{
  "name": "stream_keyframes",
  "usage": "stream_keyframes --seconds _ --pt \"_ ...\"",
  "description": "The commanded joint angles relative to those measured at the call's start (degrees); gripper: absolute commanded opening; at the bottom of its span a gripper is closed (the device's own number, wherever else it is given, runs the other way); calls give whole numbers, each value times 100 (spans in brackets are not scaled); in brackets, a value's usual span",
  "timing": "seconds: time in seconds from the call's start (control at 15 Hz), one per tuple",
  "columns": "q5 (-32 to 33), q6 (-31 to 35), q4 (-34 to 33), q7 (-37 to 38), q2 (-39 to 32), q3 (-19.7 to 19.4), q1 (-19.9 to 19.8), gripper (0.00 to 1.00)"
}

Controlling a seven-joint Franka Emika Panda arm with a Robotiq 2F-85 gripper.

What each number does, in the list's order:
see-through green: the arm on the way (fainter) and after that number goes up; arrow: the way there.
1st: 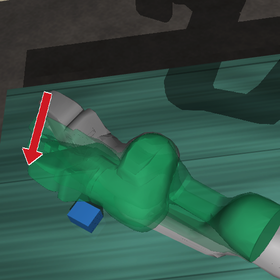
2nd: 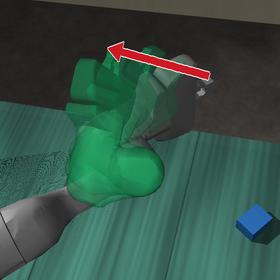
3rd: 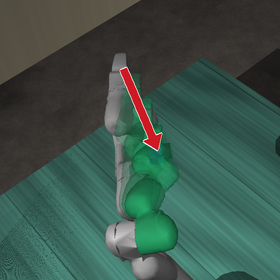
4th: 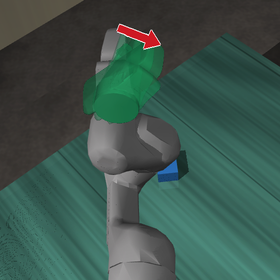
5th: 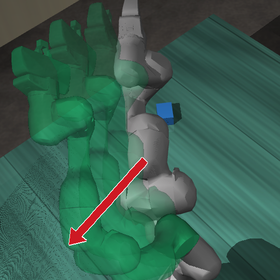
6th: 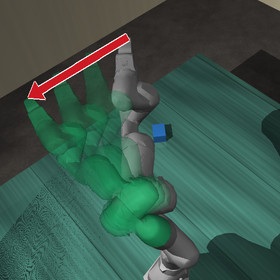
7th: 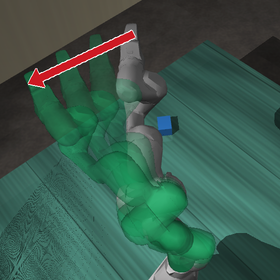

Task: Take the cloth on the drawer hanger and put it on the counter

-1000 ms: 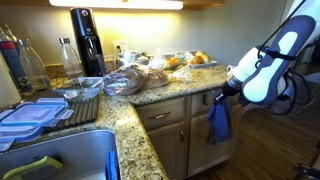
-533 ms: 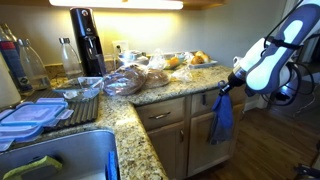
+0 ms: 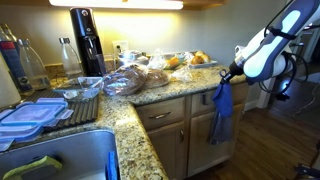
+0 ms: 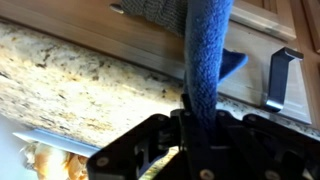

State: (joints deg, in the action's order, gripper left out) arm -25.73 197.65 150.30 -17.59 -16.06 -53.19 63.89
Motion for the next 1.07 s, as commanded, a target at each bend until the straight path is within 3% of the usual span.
stream_keyframes --seconds 0.0,0.6,1.0 --pt "125 -250 -111 -445 365 -371 158 9" --pt "397 -560 -824 -937 347 -744 118 9" --pt "959 -912 -1454 -894 429 -491 -462 9"
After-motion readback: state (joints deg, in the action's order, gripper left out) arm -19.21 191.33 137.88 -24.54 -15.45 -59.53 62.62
